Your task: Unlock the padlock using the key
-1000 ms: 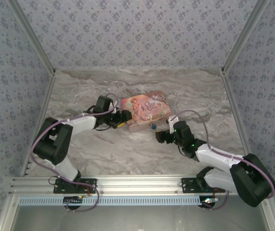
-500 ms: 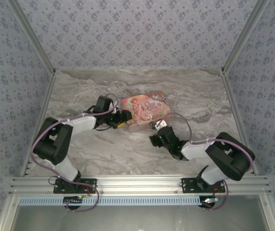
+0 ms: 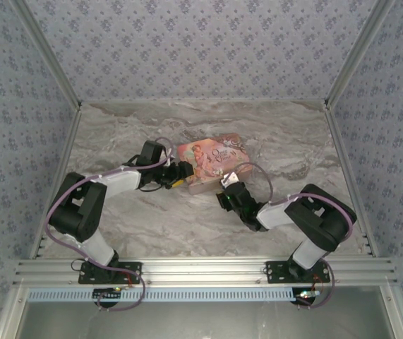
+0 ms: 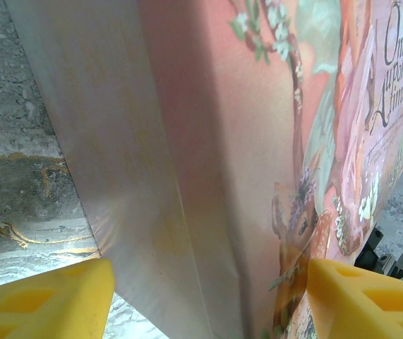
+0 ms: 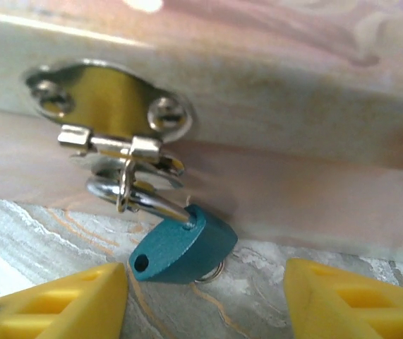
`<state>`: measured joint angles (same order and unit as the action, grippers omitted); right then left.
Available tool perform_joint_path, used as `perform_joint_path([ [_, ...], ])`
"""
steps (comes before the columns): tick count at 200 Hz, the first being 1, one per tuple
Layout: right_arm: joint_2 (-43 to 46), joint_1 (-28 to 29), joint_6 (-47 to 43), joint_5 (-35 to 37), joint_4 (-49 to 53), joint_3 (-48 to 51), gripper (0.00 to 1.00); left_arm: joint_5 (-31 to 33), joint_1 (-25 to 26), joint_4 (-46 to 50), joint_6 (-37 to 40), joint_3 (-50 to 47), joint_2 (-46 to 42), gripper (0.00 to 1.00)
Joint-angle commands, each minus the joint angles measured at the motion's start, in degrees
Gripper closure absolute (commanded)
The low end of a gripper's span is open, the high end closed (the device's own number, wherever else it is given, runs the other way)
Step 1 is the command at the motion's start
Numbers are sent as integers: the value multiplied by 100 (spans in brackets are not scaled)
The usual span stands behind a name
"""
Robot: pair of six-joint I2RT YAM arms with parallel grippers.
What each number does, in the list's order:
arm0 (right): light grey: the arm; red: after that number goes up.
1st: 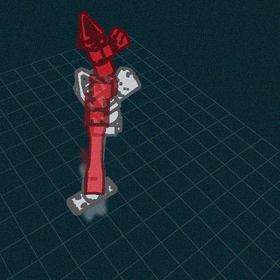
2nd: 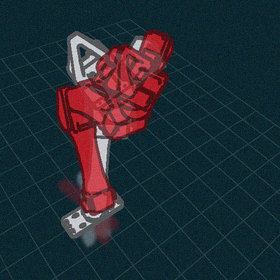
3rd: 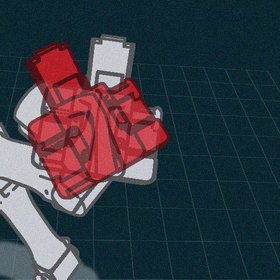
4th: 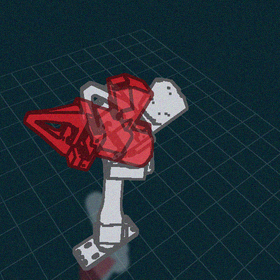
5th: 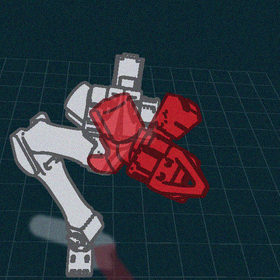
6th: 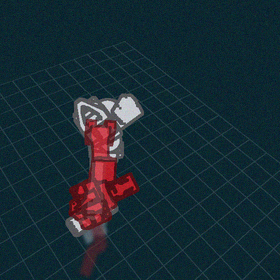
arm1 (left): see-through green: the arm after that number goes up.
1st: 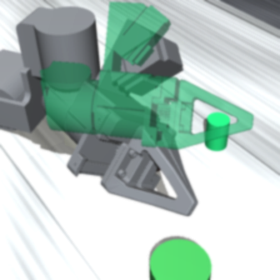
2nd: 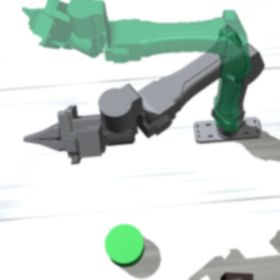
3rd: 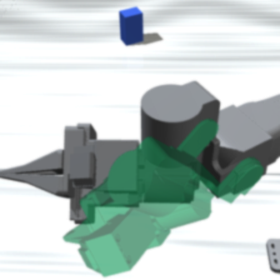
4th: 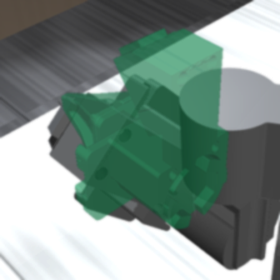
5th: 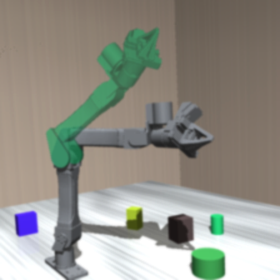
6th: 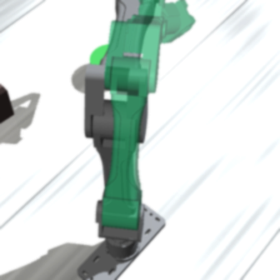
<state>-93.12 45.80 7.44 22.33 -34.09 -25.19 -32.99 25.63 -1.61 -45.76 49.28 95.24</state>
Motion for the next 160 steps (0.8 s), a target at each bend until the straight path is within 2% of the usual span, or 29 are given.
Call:
perform_joint_path([
  [1,-59,25,-117,105,-102,-156,42,322,39,304,-35,-111,94,29],
  [36,123,8,-207,123,-27,-126,54,356,34,314,-33,-120,65,29],
  [61,310,-25,-297,79,149,-109,71,363,39,319,-41,-133,65,29],
  [90,477,-100,-393,-101,288,-41,84,371,39,341,-46,-116,54,29],
  [126,586,-218,-399,-410,333,70,91,451,39,413,16,-117,37,29],
  [160,659,-493,-214,-1185,88,251,94,488,39,440,41,-155,48,29],
])
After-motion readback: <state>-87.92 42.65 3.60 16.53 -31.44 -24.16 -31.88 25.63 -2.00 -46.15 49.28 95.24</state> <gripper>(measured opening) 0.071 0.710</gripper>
